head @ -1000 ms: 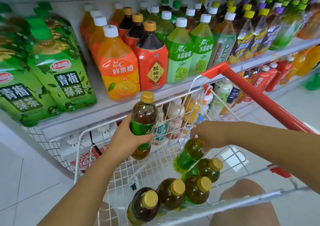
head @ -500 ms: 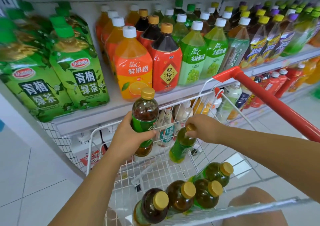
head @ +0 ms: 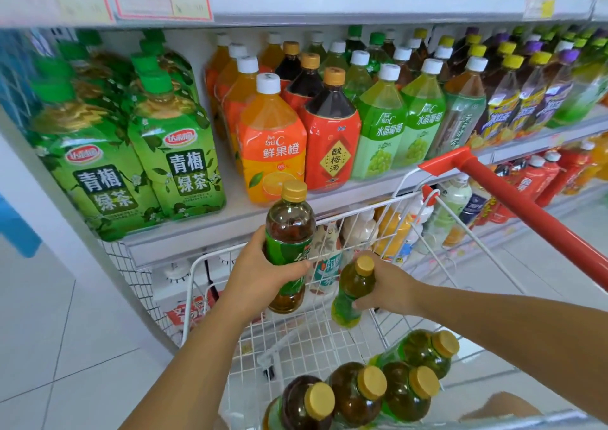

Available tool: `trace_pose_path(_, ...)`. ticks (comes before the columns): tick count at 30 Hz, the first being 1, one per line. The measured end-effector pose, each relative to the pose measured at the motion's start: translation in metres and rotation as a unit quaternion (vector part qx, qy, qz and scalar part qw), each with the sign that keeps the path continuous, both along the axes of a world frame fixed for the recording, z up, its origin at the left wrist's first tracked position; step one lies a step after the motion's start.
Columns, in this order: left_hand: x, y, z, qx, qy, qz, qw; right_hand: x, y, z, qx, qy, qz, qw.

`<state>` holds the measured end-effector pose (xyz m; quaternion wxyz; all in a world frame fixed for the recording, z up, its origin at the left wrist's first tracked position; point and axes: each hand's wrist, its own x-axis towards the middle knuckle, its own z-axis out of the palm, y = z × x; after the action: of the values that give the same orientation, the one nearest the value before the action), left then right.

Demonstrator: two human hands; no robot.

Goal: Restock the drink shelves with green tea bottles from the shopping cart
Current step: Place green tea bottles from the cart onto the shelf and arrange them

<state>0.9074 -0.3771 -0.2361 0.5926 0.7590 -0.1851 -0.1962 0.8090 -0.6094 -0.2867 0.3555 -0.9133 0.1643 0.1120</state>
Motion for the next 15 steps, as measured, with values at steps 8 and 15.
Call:
trace_pose_path(8, -0.006, 0.008, 0.026, -0.026, -0.023, 0.004, 0.999, 0.000, 0.035, 0.091, 0.000, -0.131, -0.008, 0.991)
trace_pose_path(15, 0.011, 0.057, 0.130, -0.133, -0.148, 0.094, 0.976, 0.014, 0.076, 0.229, 0.128, -0.375, 0.002, 0.918)
